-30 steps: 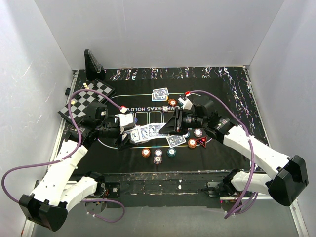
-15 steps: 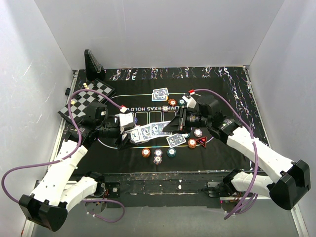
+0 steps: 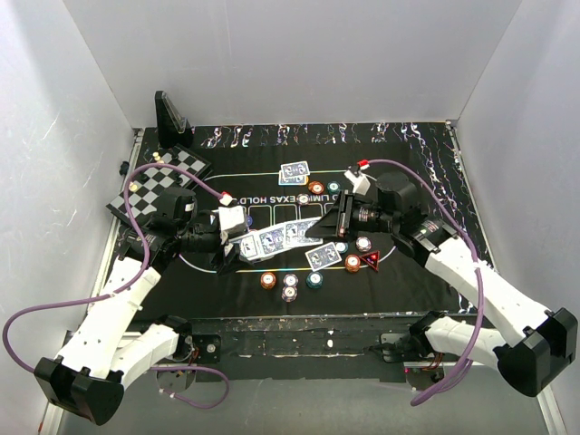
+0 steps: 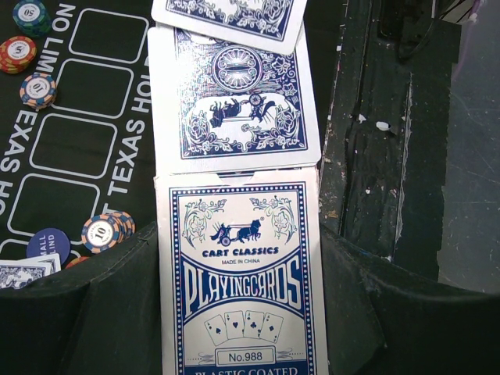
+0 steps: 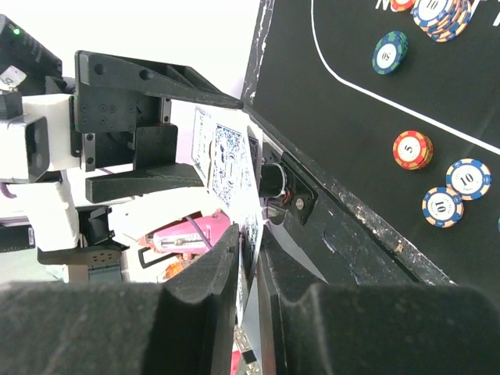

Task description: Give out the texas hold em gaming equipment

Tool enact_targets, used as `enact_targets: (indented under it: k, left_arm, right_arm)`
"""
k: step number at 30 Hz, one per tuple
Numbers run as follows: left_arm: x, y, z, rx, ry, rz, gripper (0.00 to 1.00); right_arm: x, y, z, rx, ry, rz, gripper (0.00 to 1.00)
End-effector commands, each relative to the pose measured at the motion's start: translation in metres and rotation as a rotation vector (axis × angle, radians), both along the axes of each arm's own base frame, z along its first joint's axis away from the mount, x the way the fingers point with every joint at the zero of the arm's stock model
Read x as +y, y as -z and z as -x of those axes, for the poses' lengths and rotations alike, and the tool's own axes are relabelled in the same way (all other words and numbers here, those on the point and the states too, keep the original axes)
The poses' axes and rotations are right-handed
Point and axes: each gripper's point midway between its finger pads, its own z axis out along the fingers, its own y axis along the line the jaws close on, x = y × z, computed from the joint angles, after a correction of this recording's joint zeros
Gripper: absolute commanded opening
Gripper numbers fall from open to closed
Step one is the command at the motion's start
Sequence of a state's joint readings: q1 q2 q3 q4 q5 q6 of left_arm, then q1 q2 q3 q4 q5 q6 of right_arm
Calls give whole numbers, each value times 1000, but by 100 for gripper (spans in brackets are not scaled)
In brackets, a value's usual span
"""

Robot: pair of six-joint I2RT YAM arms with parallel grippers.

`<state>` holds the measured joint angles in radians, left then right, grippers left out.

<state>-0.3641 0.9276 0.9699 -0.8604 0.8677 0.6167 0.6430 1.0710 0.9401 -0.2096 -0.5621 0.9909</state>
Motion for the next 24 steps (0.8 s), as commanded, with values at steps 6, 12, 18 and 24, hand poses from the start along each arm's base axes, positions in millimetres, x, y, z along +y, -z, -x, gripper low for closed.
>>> enact_targets:
  k: [6,12,18,24]
  left_arm:
    - [-2,-14,5,-37,16,32,6]
    - [-1,-15,6,-40,14,29,5]
    - [0,-17,9,-32,19,20,2]
    - [0,-21,8,-36,18,28,1]
  right_arm:
    - [-23,-26,-10,-50,45,-80,6]
    - [-47,-8,-23,-13,110,-57,1]
    - [-67,54,-43,87,160,32,1]
    - [-68,125,-59,185,147,152,1]
